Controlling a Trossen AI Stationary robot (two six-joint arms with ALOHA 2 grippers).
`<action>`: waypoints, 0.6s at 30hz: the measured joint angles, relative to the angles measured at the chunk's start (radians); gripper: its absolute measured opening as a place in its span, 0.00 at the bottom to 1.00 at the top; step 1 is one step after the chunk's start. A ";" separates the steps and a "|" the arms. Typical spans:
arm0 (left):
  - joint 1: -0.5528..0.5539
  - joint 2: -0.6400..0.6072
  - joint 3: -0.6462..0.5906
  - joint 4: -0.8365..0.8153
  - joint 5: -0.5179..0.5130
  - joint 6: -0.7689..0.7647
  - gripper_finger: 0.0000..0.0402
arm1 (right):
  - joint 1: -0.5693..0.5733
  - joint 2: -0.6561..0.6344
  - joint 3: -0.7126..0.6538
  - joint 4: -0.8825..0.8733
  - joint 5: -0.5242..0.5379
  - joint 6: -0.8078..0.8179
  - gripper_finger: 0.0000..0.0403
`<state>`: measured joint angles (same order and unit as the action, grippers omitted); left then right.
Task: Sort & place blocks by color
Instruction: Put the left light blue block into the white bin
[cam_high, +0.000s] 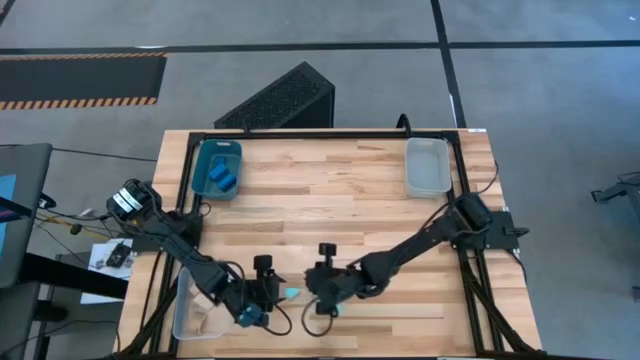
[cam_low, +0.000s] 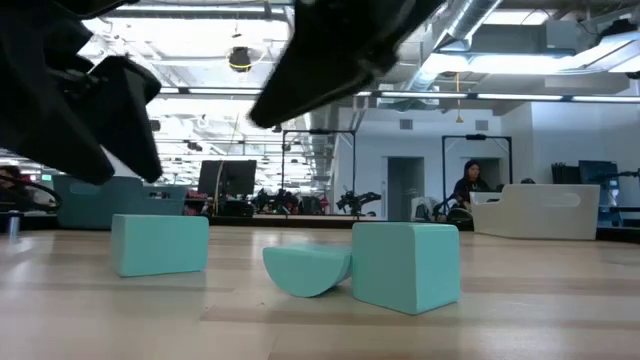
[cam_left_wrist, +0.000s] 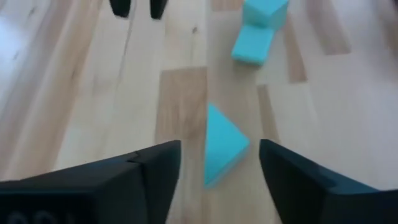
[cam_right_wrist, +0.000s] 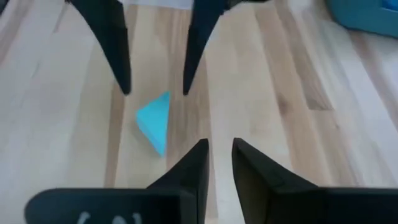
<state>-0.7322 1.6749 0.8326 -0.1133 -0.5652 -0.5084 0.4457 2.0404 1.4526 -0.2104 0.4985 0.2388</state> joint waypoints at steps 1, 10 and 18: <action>0.003 0.000 -0.005 0.024 0.005 0.012 0.55 | 0.007 -0.014 -0.014 -0.004 0.015 0.004 0.23; 0.042 0.050 -0.033 0.176 0.109 0.065 0.65 | 0.043 -0.106 -0.102 -0.142 0.116 0.188 0.25; 0.058 0.093 -0.034 0.182 0.112 0.039 0.65 | 0.074 -0.125 -0.149 -0.148 0.160 0.265 0.26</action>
<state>-0.6747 1.7683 0.7990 0.0689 -0.4533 -0.4697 0.5198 1.9152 1.3040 -0.3581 0.6585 0.5037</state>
